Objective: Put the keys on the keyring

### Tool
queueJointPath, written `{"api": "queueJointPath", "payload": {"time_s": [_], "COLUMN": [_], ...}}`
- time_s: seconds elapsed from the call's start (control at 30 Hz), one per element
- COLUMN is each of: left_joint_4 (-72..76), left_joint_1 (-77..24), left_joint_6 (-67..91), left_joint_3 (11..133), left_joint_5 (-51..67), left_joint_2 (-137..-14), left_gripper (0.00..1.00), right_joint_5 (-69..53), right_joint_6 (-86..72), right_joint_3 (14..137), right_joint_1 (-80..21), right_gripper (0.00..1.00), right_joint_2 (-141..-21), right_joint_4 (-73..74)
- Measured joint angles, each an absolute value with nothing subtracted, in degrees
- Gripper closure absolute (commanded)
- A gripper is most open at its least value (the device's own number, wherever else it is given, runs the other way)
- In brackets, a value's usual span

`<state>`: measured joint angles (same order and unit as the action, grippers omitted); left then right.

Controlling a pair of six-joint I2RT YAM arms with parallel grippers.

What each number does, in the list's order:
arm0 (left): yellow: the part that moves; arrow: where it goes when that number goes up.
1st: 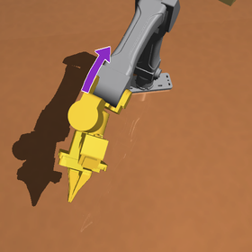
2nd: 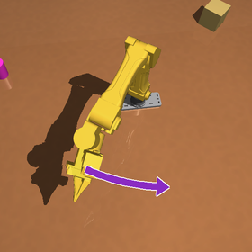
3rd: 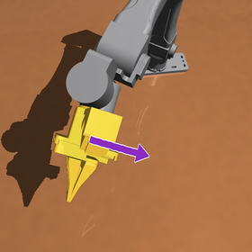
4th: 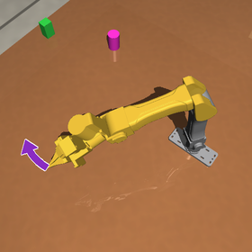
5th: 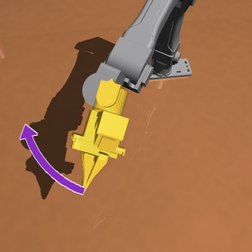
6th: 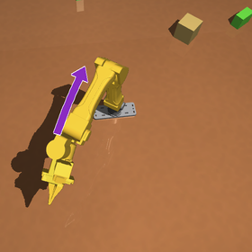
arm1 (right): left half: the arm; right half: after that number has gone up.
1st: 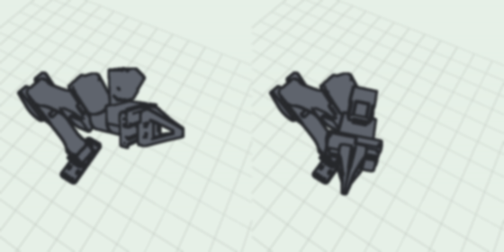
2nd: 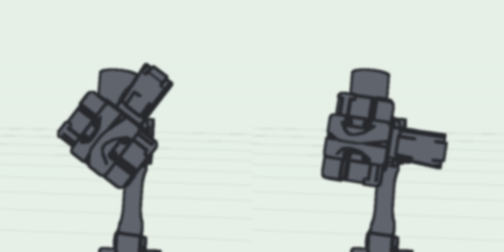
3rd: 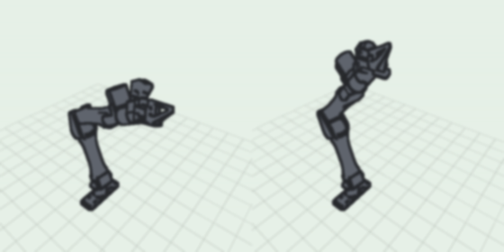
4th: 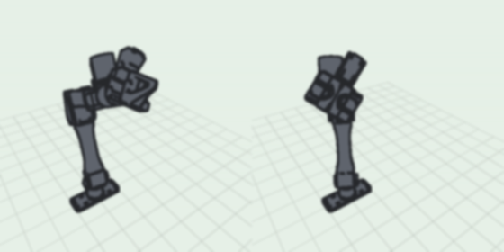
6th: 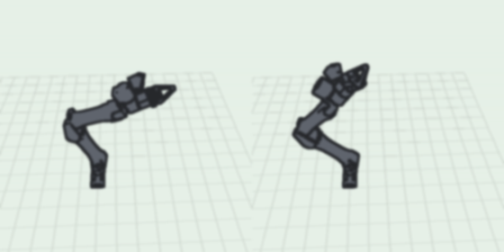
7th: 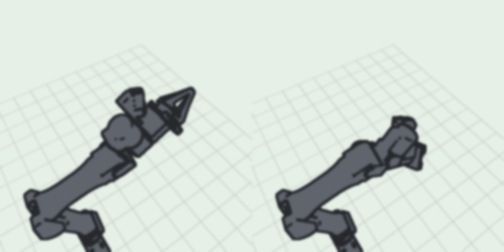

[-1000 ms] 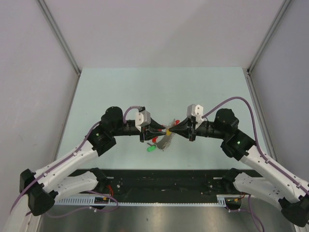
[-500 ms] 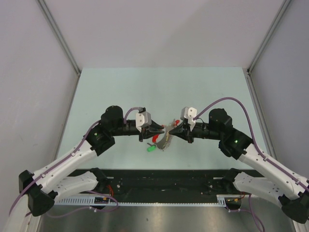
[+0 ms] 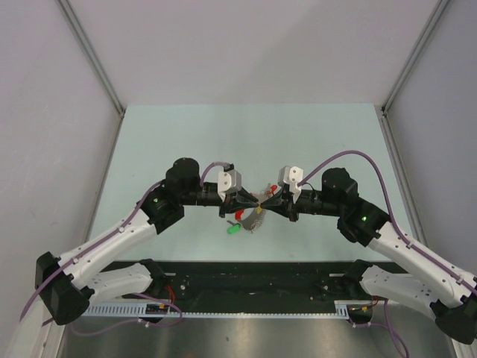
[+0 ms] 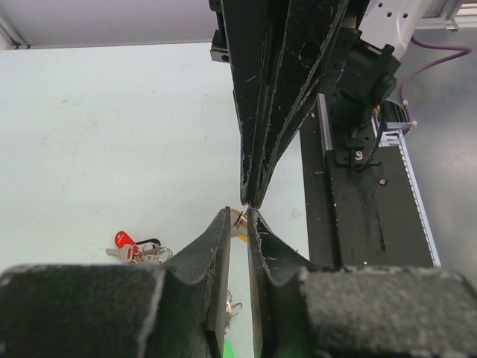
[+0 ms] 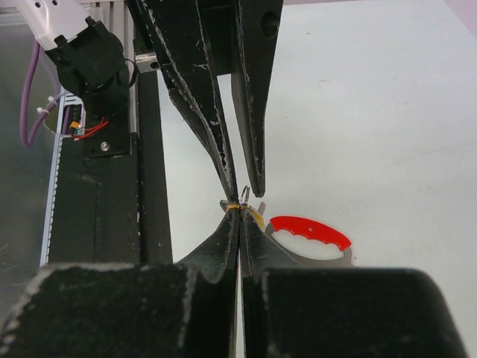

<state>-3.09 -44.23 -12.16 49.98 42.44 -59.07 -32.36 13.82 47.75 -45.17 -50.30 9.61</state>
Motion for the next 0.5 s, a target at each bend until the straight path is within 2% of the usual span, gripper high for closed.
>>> {"api": "queueJointPath", "payload": {"time_s": [0.1,0.27,0.43,0.5], "left_joint_4": [-4.08,-5.28,-5.30,-5.06], "left_joint_1": [-44.56,-44.91,-45.04,-45.04], "left_joint_6": [-12.53,-12.99,-13.10,-12.95], "left_joint_3": [50.43,51.13,51.13,51.09], "left_joint_5": [42.89,43.42,43.77,43.72], "left_joint_2": [-59.83,-60.55,-60.53,-60.38], "left_gripper": [0.83,0.99,1.00,1.00], "right_joint_5": [-32.36,-32.36,-32.16,-32.08], "right_joint_6": [13.82,13.85,14.02,14.00], "right_joint_3": [47.75,47.75,47.77,47.83], "right_joint_1": [-45.28,-45.41,-45.43,-45.43], "right_gripper": [1.00,1.00,1.00,0.96], "right_joint_2": [-50.33,-50.41,-50.41,-50.41], "right_joint_4": [9.61,9.63,9.78,9.80]}}
